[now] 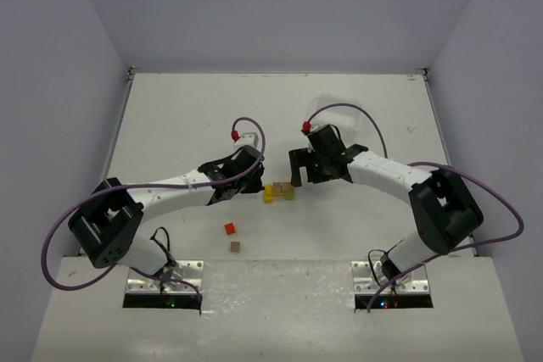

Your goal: Build the wood block tower

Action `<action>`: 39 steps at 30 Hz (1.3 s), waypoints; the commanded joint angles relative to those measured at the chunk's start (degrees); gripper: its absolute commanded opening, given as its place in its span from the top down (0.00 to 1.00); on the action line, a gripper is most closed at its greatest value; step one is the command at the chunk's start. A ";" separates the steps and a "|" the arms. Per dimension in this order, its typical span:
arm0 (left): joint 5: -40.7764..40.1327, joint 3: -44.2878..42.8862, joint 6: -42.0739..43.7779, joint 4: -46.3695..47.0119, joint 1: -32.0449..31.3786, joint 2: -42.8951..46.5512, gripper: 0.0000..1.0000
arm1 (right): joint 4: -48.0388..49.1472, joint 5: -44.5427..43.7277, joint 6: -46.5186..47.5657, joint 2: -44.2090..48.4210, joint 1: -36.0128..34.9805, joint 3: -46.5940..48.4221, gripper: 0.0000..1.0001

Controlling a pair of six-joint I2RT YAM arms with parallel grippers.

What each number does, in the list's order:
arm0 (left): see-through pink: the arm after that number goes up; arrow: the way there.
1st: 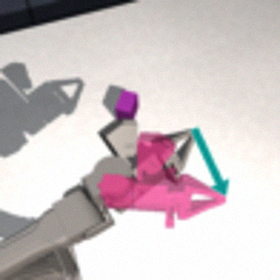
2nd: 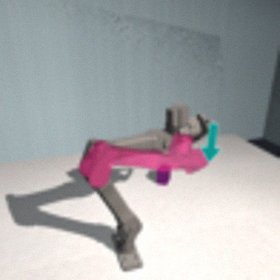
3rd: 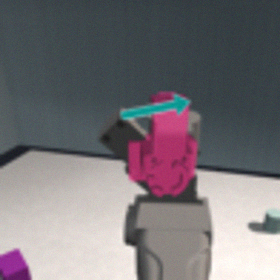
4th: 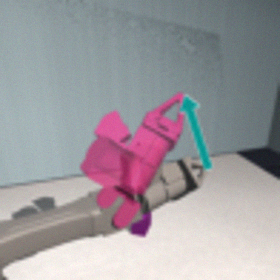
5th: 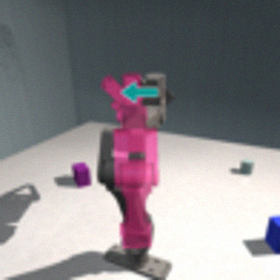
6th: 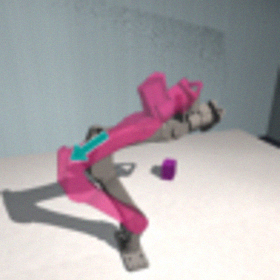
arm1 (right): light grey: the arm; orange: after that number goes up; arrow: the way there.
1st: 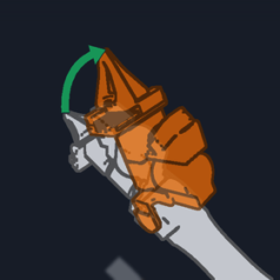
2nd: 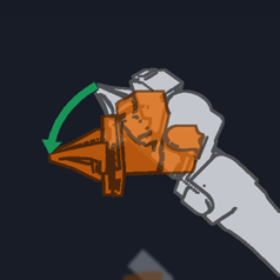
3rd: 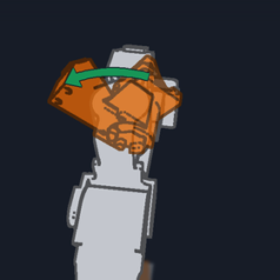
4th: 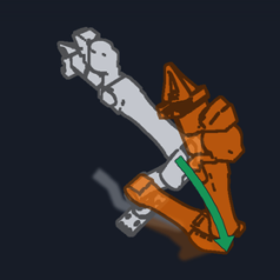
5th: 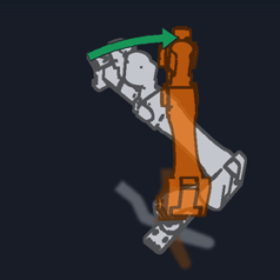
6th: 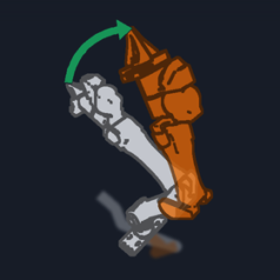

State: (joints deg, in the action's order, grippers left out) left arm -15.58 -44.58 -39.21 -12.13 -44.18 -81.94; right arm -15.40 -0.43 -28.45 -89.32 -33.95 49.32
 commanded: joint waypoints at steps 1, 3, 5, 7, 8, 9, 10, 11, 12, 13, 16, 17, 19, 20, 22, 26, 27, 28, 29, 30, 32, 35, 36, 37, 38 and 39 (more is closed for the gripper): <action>3.72 -1.57 2.13 4.40 -0.11 -0.86 1.00 | -0.51 -1.25 -0.03 -0.06 -0.41 1.83 0.01; 4.17 -1.39 2.22 4.68 -0.11 -1.47 1.00 | -0.95 -1.51 -0.13 -0.06 -0.41 1.74 0.01; 5.49 -1.35 2.57 5.95 -0.11 -1.73 1.00 | -1.51 -1.87 -0.64 0.20 -0.37 1.47 0.01; 6.12 -1.34 2.82 7.02 -0.11 -1.81 1.00 | -1.43 -2.12 -0.73 0.25 -0.37 1.26 0.01; 6.35 -1.39 2.95 7.28 -0.11 -1.94 1.00 | -1.38 -2.05 -0.77 0.20 -0.32 1.22 0.01; 6.44 -1.42 3.03 7.53 -0.11 -2.08 1.00 | -1.33 -1.75 -0.82 0.14 -0.35 1.19 0.01; 6.61 -1.48 3.09 7.82 -0.11 -2.26 1.00 | -1.21 -1.28 -0.82 0.02 -0.41 1.13 0.01; 6.62 -1.49 3.09 7.83 -0.11 -2.29 1.00 | -1.17 -0.84 -0.83 0.01 -0.41 1.11 0.01; 6.71 -1.57 3.10 7.82 -0.11 -2.63 1.00 | -0.86 -0.37 -0.91 -0.07 -0.41 0.95 0.01; 6.88 -1.65 3.18 7.73 -0.11 -2.96 1.00 | -0.86 -0.44 -1.00 -0.16 -0.41 0.95 0.01; 7.07 -1.48 3.20 7.65 -0.11 -2.89 1.00 | -0.87 -0.07 -1.07 -0.26 -0.41 1.04 0.01; 6.99 -1.48 3.18 7.65 -0.11 -2.87 1.00 | -0.59 0.12 -1.02 -0.17 -0.41 0.97 0.01; 6.86 -1.39 3.18 7.65 -0.11 -2.87 1.00 | -0.17 1.73 -1.00 -0.09 -0.41 0.93 0.01; 6.81 -1.39 3.25 7.65 -0.11 -2.87 1.00 | -0.02 2.19 -1.00 -0.13 -0.34 0.89 0.01; 6.90 -1.35 3.32 7.70 -0.11 -2.87 1.00 | -0.06 2.68 -1.22 -0.21 -0.41 1.04 0.01; 7.53 -1.51 3.62 7.94 -0.14 -3.20 1.00 | -0.24 2.68 -1.58 -0.66 -0.35 1.28 0.01; 7.68 -1.55 3.62 7.98 -0.18 -3.28 1.00 | -0.36 2.64 -1.66 -0.85 -0.39 1.36 0.01; 7.80 -1.52 3.62 8.05 -0.20 -3.36 1.00 | -0.56 2.48 -1.79 -0.99 -0.41 1.44 0.01; 7.89 -1.52 3.62 8.09 -0.20 -3.40 1.00 | -0.68 2.27 -1.97 -1.08 -0.41 1.48 0.01; 7.98 -1.56 3.71 8.14 -0.20 -3.45 1.00 | -0.73 2.05 -2.19 -1.17 -0.41 1.48 0.01; 8.11 -1.48 3.80 8.26 -0.20 -3.66 1.00 | -0.85 1.75 -2.49 -1.29 -0.41 1.48 0.01; 8.45 -1.65 4.05 8.35 -0.29 -4.26 1.00 | -1.11 1.15 -3.09 -1.38 -0.41 1.65 0.01; 8.58 -1.71 4.06 8.35 -0.29 -4.34 1.00 | -1.24 0.89 -3.35 -1.44 -0.35 1.66 0.01; 8.66 -1.77 4.09 8.35 -0.29 -4.45 1.00 | -1.56 0.67 -3.51 -1.47 -0.35 1.69 0.01; 8.71 -1.82 4.14 8.35 -0.29 -4.60 1.00 | -2.00 0.47 -3.61 -1.47 -0.40 1.73 0.01; 8.79 -1.83 4.15 8.42 -0.29 -4.63 1.00 | -2.30 -0.98 -3.77 -1.40 -0.41 1.74 0.01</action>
State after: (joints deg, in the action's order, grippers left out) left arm -7.67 -44.58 -35.99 -6.06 -44.21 -85.94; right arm -17.03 1.46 -30.84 -90.55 -33.95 49.32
